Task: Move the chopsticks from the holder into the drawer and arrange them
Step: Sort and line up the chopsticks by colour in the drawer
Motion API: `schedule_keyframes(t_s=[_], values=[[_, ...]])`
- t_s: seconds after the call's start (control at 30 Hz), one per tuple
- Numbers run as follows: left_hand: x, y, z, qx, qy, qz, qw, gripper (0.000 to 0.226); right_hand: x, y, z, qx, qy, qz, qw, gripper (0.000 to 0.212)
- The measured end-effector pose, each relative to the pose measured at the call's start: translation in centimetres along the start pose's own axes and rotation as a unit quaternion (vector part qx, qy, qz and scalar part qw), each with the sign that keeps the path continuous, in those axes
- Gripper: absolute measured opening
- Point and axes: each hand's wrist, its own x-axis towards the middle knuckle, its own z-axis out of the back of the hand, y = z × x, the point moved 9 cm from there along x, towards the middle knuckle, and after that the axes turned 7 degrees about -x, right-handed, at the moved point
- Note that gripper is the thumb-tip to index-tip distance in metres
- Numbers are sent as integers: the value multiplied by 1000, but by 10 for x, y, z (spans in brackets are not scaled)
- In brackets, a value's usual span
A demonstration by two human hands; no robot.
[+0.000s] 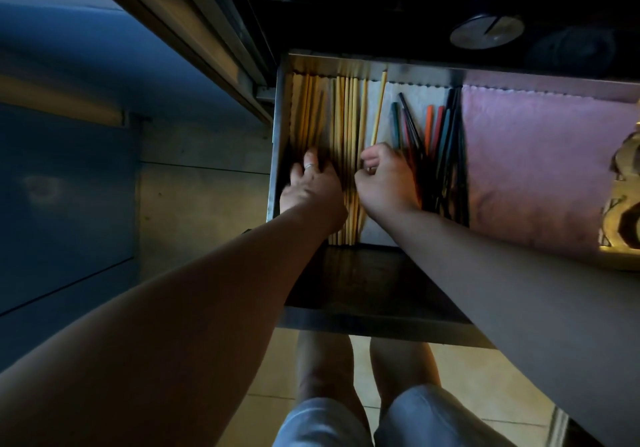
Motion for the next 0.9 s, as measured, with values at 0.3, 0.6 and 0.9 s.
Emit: schedule_keyframes(t_s=[0.3,0.6,0.9], values=[[7,-2,11,-97,5,37,995,59,-3,-10,1,46,32,6,998,27],[-2,-6,30,-280,9,8,960,39,0,-17,-10,73,90,-22,993,27],[-7,-8,37,-284,-28,-51,957,31,2,-10,-16,87,124,-21,988,27]])
